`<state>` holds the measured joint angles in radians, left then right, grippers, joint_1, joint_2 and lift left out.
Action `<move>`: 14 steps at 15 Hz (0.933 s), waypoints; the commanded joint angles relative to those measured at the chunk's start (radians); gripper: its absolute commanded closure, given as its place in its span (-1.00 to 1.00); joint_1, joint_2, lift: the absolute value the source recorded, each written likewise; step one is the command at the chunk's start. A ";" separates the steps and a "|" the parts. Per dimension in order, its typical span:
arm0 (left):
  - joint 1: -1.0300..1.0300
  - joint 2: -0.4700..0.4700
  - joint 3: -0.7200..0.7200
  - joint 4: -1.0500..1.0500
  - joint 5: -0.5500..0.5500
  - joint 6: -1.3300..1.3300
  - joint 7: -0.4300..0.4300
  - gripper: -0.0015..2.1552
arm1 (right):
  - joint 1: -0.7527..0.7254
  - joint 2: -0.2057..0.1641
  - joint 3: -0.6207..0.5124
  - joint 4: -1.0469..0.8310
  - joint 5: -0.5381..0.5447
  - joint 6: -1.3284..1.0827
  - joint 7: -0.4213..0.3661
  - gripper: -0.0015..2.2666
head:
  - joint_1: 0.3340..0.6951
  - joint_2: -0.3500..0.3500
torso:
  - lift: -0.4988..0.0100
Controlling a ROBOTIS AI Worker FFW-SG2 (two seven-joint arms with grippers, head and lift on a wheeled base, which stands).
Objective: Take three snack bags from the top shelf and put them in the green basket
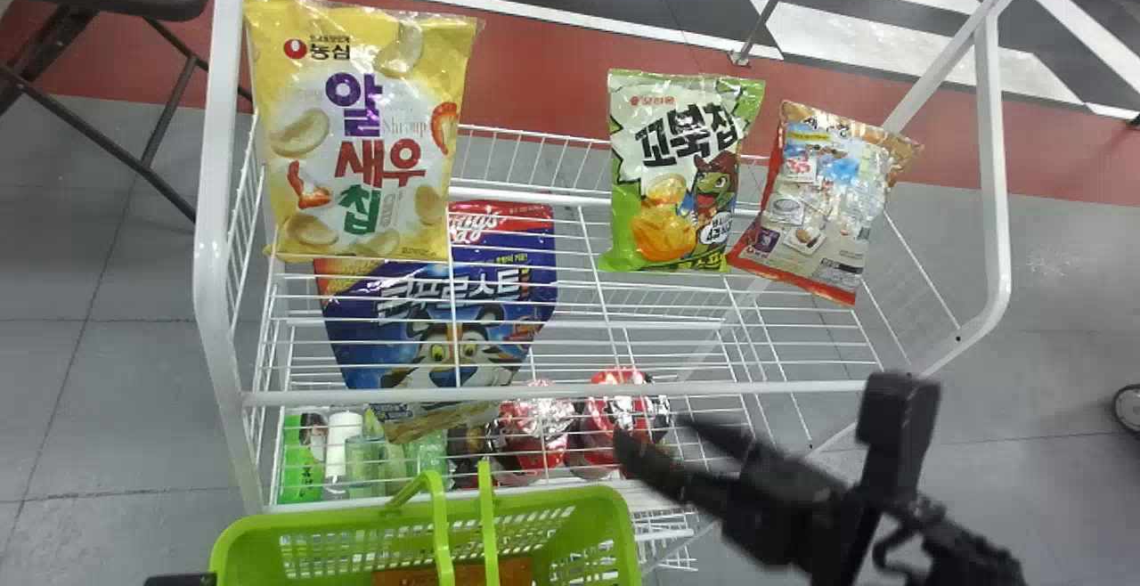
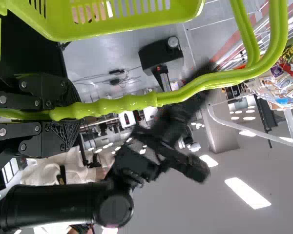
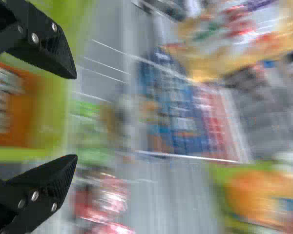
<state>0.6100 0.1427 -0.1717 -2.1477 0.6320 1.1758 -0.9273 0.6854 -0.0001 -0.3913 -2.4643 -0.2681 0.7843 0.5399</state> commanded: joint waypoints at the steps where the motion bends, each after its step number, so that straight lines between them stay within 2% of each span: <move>1: 0.005 0.001 0.000 0.000 0.000 -0.001 -0.001 0.14 | -0.153 0.001 -0.018 0.117 -0.005 -0.125 -0.005 -0.82 | 1.00 -1.00 | 0.79; 6: 0.004 0.001 0.003 0.002 0.002 0.002 -0.002 0.14 | -0.481 0.001 -0.012 0.370 0.079 -0.248 -0.087 -0.82 | 1.00 -1.00 | 0.79; 10: -0.013 0.008 0.008 0.008 0.006 0.005 0.001 0.14 | -0.573 0.001 0.048 0.449 0.205 -0.276 -0.213 -0.82 | 1.00 -1.00 | 0.79; 12: -0.016 0.011 0.011 0.008 0.008 0.005 0.002 0.14 | -0.621 0.001 0.057 0.513 0.253 -0.254 -0.212 -0.82 | 1.00 -1.00 | 0.79; 13: -0.018 0.011 0.011 0.008 0.008 0.005 0.001 0.14 | -0.639 0.001 0.060 0.548 0.259 -0.239 -0.195 -0.72 | 1.00 -1.00 | 0.79; 14: -0.021 0.011 0.011 0.011 0.008 0.005 0.002 0.14 | -0.655 -0.006 0.058 0.571 0.259 -0.211 -0.172 -0.45 | 1.00 -1.00 | 0.79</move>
<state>0.5925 0.1530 -0.1612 -2.1396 0.6395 1.1801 -0.9252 0.0573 0.0000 -0.3339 -1.9353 -0.0160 0.5376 0.3497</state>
